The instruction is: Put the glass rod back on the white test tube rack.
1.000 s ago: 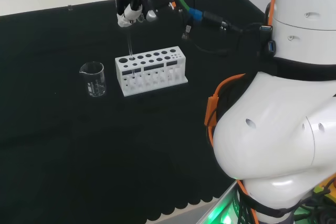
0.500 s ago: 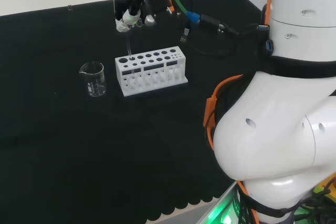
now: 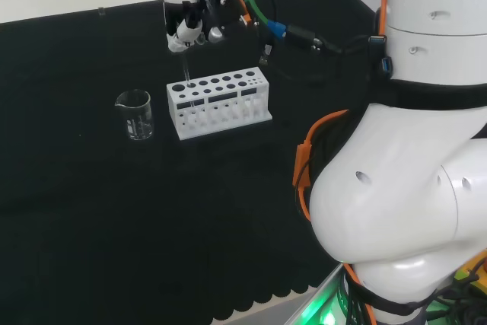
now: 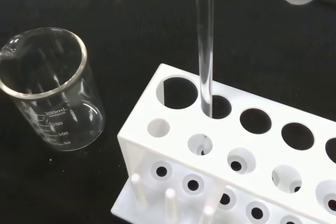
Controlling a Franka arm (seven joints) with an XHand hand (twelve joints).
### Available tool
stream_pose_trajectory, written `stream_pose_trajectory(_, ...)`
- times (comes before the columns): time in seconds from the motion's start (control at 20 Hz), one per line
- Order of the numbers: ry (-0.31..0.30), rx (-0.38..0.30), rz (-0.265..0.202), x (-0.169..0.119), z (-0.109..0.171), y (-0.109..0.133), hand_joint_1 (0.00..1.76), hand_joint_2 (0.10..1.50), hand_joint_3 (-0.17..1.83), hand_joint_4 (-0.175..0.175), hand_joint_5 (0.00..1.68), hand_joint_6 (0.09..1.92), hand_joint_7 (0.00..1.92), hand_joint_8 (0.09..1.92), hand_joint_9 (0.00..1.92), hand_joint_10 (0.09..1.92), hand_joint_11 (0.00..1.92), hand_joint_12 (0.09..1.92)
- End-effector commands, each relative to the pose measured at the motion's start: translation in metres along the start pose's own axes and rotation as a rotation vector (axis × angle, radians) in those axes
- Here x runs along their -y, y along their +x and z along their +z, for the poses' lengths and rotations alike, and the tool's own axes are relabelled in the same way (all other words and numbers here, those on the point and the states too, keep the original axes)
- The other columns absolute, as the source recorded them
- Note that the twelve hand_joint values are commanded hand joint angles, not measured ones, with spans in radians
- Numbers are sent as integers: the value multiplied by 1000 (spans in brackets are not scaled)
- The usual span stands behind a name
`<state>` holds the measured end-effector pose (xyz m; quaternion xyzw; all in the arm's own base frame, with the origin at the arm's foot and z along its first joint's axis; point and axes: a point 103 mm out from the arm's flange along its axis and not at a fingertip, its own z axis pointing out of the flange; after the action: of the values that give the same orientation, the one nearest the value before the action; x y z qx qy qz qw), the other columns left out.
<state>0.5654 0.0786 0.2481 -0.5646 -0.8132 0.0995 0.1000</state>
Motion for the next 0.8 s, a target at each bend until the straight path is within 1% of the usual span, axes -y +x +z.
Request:
stream_pose_trajectory(0.05, 1, -3, 8, 2, 0, -5, 1330, 1027, -175, -175, 1340, 250, 1639, 87, 1649, 375, 1620, 406)
stream_pose_trajectory(0.3, 3, -24, 15, 5, -1, -10, 1329, 1027, -175, -175, 1333, 265, 1639, 87, 1652, 377, 1627, 408)
stream_pose_trajectory(0.4, 21, -38, 23, 5, -2, -12, 1326, 1030, -175, -175, 1311, 303, 1640, 87, 1655, 379, 1636, 408)
stream_pose_trajectory(0.5, 38, -51, 31, 6, -4, -14, 1253, 1035, -175, -175, 1357, 318, 1692, 87, 1669, 314, 1673, 395)
stream_pose_trajectory(0.55, 49, -46, 34, 7, -5, -14, 1218, 1000, -175, -175, 1305, 390, 1696, 87, 1687, 247, 1703, 384)
stream_pose_trajectory(0.6, 63, -44, 38, 7, -6, -14, 1189, 973, -175, -175, 1204, 513, 1686, 87, 1710, 183, 1747, 380)
stream_pose_trajectory(0.7, 76, -46, 44, 8, -8, -15, 1142, 929, -175, -175, 925, 743, 1621, 87, 1750, 93, 1791, 378)
stream_pose_trajectory(0.75, 82, -51, 45, 8, -9, -15, 1113, 909, -175, -175, 783, 813, 1569, 87, 1743, 87, 1794, 380)
stream_pose_trajectory(0.8, 82, -53, 46, 9, -11, -16, 1072, 894, -175, -175, 662, 840, 1514, 87, 1723, 87, 1791, 382)
